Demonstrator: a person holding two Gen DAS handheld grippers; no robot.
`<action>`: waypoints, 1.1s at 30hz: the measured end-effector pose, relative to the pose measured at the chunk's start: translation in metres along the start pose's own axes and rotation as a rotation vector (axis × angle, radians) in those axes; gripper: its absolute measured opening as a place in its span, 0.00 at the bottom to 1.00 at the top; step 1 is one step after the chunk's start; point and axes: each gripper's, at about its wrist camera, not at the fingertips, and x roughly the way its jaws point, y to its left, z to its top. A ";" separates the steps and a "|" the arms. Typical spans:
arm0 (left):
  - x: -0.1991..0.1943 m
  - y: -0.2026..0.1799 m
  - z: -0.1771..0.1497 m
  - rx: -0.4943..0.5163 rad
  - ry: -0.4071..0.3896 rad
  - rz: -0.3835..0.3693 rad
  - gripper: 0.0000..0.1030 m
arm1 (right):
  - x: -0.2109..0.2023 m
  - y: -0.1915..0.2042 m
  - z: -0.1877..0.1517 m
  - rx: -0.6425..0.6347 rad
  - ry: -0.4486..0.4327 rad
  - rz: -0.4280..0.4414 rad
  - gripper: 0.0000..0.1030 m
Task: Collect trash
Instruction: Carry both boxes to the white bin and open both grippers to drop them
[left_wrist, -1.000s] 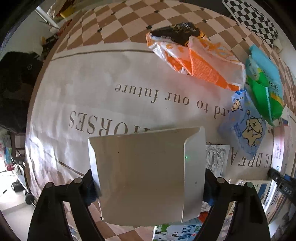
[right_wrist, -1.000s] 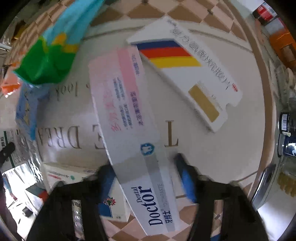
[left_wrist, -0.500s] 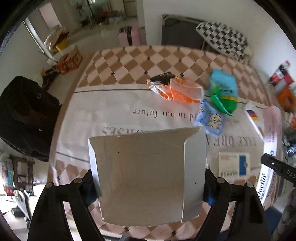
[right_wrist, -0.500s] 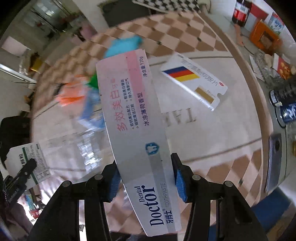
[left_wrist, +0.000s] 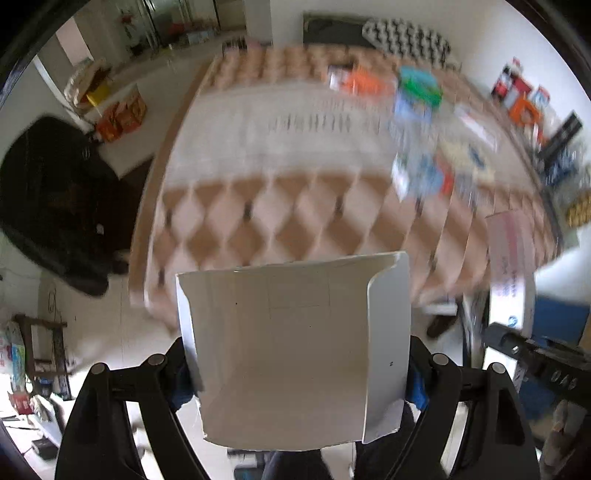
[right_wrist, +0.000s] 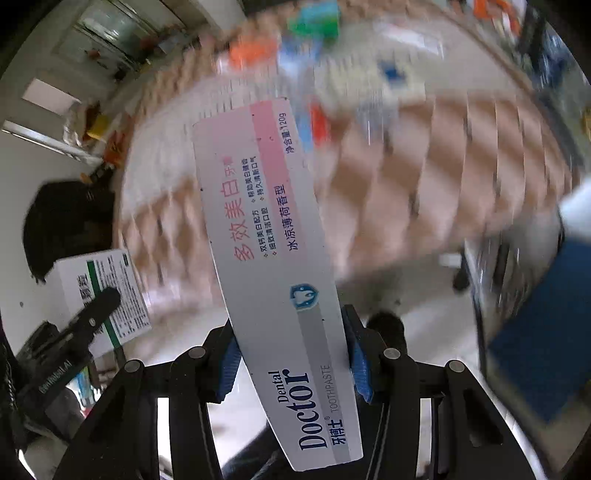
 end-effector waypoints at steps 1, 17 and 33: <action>0.009 0.003 -0.015 0.001 0.031 -0.002 0.82 | 0.011 -0.001 -0.014 0.002 0.024 -0.009 0.51; 0.266 -0.001 -0.142 -0.032 0.348 -0.044 0.82 | 0.286 -0.062 -0.111 0.034 0.355 -0.062 0.51; 0.448 0.030 -0.185 -0.178 0.569 -0.211 0.96 | 0.493 -0.057 -0.126 0.043 0.574 -0.007 0.52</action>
